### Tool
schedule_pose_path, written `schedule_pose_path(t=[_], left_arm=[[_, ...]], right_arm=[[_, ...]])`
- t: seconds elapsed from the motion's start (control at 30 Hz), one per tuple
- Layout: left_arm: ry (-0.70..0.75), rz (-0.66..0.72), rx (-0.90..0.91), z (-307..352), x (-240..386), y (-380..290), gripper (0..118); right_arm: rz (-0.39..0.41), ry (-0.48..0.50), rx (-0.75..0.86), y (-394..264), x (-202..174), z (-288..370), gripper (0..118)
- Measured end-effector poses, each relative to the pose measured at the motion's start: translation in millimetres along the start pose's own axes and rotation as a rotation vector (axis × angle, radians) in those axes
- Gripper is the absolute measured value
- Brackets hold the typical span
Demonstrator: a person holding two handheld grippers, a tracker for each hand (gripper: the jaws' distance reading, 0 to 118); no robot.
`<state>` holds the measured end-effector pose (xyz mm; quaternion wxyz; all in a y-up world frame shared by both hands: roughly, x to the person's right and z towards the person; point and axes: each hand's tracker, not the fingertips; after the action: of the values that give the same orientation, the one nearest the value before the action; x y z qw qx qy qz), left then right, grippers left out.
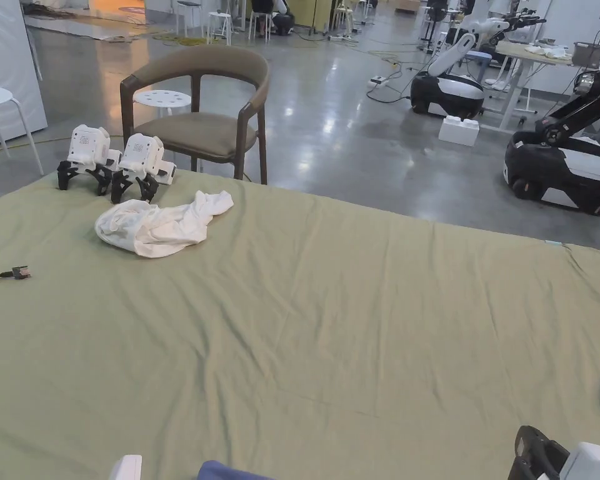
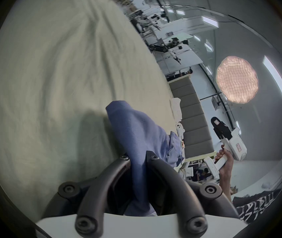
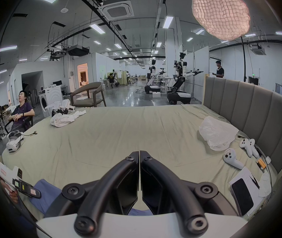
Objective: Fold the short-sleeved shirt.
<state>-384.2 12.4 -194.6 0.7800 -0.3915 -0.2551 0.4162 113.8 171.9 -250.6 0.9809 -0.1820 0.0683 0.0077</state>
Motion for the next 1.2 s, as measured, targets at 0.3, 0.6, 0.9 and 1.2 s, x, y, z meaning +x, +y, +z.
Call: schedule_pose_path(t=[0.3,0.6,0.9,1.2], left_arm=[[0.19,-0.23,0.028,53,83,44,10],[0.453,-0.34,-0.007,63,170,45,10],[0.362,-0.43,-0.113,-17,212,9,10],[0.412,-0.578,-0.277,-131,235,-29,10]], right_arm=[[0.007,0.002,0.004,2,3,0,0],[-0.01,0.022,-0.001,-3,4,-5,0],[-0.027,0.031,-0.007,-9,5,-4,0],[-0.049,-0.007,-0.019,-15,24,2,0]])
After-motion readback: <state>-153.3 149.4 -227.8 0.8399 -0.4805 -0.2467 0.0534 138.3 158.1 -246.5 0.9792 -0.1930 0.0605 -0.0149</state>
